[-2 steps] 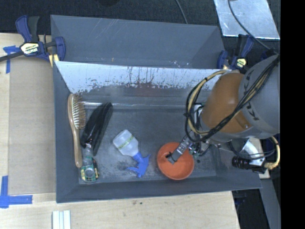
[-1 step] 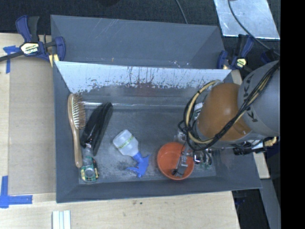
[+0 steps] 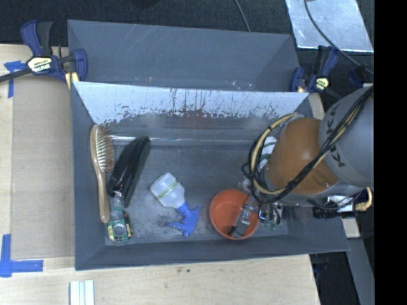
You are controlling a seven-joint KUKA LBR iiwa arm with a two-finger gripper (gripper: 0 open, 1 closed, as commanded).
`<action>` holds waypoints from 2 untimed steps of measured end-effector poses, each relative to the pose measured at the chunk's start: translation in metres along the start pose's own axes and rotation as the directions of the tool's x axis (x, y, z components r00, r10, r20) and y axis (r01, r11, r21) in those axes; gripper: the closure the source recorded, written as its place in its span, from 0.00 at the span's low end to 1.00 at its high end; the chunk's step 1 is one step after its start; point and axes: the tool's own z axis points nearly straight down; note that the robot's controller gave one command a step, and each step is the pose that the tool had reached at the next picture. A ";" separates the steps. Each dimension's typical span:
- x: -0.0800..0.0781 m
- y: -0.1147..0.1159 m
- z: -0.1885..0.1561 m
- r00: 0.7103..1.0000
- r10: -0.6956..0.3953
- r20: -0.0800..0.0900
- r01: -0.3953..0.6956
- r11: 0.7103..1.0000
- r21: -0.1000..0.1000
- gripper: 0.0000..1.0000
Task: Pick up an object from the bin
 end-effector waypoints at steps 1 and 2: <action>-0.006 0.007 -0.005 0.994 -0.108 -0.001 0.108 0.994 0.000 1.00; -0.006 0.007 -0.005 0.994 -0.108 -0.001 0.108 0.994 0.000 1.00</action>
Offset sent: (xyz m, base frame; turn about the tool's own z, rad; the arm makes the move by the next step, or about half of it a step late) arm 0.0000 0.0000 0.0000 0.0000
